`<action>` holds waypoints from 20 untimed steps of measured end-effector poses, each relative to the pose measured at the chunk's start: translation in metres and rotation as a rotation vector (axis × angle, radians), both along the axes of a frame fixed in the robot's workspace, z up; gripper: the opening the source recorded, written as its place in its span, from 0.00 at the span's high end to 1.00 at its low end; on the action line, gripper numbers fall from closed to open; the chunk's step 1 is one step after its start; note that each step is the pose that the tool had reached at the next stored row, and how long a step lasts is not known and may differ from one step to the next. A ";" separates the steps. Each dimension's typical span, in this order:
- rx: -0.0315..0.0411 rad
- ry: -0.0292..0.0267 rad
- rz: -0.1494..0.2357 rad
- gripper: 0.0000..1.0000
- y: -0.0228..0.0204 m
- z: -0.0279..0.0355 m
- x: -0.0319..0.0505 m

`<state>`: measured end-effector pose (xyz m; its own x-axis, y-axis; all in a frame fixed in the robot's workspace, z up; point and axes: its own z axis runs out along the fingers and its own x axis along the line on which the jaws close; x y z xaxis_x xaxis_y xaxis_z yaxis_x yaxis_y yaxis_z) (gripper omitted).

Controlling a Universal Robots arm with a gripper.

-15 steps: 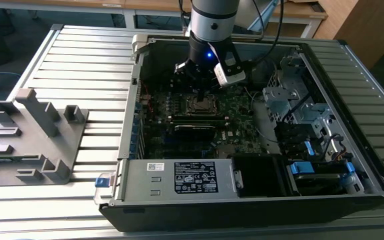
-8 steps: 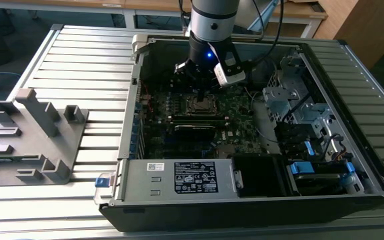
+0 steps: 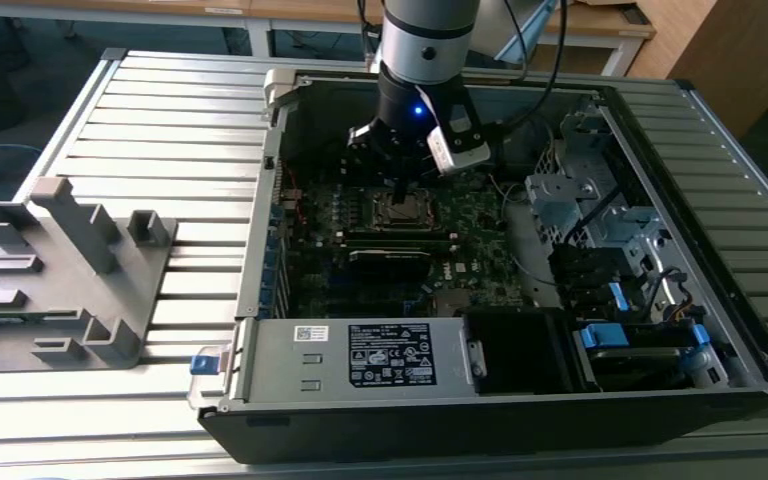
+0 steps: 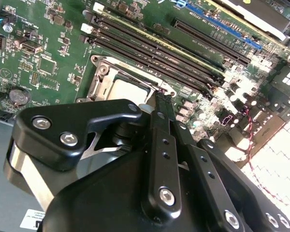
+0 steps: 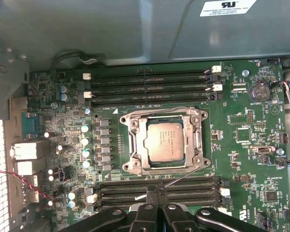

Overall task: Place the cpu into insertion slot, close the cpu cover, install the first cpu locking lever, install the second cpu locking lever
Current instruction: 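Install the second cpu locking lever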

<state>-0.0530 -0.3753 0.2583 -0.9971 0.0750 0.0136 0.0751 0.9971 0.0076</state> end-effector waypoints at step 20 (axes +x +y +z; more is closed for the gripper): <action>0.0009 0.0012 0.034 0.89 0.0000 -0.0048 0.0001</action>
